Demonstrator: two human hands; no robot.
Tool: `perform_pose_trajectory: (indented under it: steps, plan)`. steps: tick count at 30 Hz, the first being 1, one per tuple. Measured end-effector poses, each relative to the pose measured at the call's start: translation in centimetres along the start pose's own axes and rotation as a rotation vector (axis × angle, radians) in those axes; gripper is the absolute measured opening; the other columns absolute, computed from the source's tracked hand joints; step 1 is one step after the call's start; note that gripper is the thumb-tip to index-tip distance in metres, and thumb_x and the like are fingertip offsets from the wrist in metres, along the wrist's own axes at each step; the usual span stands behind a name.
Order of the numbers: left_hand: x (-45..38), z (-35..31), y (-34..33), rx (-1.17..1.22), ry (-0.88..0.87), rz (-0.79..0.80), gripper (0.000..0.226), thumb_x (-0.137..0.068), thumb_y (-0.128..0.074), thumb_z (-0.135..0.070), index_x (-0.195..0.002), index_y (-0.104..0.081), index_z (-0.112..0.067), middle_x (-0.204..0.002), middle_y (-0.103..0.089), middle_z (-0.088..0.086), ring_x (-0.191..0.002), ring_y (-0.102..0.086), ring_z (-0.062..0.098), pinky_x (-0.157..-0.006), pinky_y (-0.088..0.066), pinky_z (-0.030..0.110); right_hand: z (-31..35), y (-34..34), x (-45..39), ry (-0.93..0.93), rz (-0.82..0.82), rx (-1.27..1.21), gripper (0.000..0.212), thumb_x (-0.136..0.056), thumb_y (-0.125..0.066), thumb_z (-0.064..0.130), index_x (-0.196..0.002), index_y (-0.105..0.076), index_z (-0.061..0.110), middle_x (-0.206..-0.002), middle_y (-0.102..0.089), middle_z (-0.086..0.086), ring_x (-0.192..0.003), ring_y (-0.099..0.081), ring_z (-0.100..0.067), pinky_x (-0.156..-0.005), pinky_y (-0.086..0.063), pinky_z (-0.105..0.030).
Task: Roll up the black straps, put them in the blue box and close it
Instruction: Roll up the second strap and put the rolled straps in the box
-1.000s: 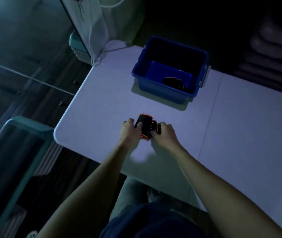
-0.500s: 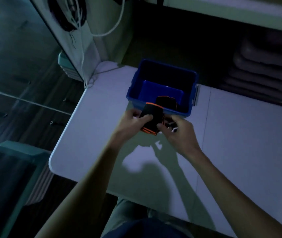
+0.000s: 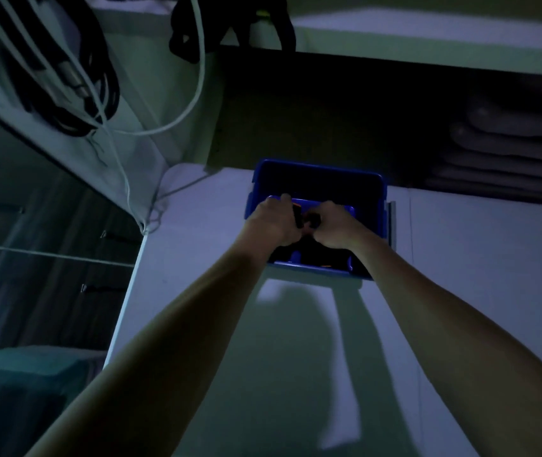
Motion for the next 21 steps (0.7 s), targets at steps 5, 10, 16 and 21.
perform_pose_trajectory:
  steps: [5, 10, 16, 21]
  plan:
    - [-1.7, 0.3, -3.3, -0.065, 0.050, 0.171, 0.061, -0.090, -0.063, -0.046, -0.130, -0.050, -0.003, -0.131, -0.057, 0.018, -0.119, -0.058, 0.032, -0.093, -0.048, 0.036, -1.8, -1.9, -1.8, 0.026, 0.102, 0.134, 0.018, -0.072, -0.074, 0.020, -0.087, -0.073, 0.030, -0.101, -0.067, -0.006, -0.102, -0.062, -0.023, -0.093, -0.050, -0.035]
    - [-2.4, 1.0, -4.0, -0.051, 0.077, 0.272, 0.033, -0.090, -0.064, -0.024, -0.115, -0.055, -0.005, -0.113, -0.062, 0.011, -0.093, -0.061, 0.025, -0.075, -0.048, 0.031, -2.2, -1.3, -0.9, 0.063, 0.113, 0.279, 0.051, -0.071, -0.081, 0.040, -0.119, -0.063, 0.033, -0.124, -0.053, -0.004, -0.119, -0.047, -0.026, -0.101, -0.044, -0.041]
    - [-2.5, 0.5, -4.2, -0.054, -0.059, 0.239, 0.047, -0.089, -0.064, -0.018, -0.132, -0.045, -0.014, -0.124, -0.056, 0.015, -0.107, -0.060, 0.030, -0.079, -0.042, 0.033, -3.2, -1.1, 0.1, -0.002, 0.084, 0.320, 0.040, -0.078, -0.076, 0.032, -0.114, -0.062, 0.023, -0.119, -0.062, -0.006, -0.102, -0.063, -0.025, -0.085, -0.054, -0.042]
    - [-2.2, 0.8, -4.3, -0.116, -0.073, 0.329, 0.047, -0.085, -0.066, -0.028, -0.127, -0.046, -0.023, -0.127, -0.053, 0.014, -0.096, -0.056, 0.028, -0.080, -0.044, 0.038, -2.6, -1.2, 1.0, 0.046, 0.052, 0.408, 0.041, -0.081, -0.074, 0.034, -0.118, -0.060, 0.021, -0.120, -0.061, -0.009, -0.105, -0.062, -0.029, -0.083, -0.052, -0.039]
Point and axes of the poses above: each hand's wrist, its own x-axis away from the middle knuckle, its own y-axis out of the back of the hand, z = x × y, the point moved 6 cm from there along -x, towards the middle knuckle
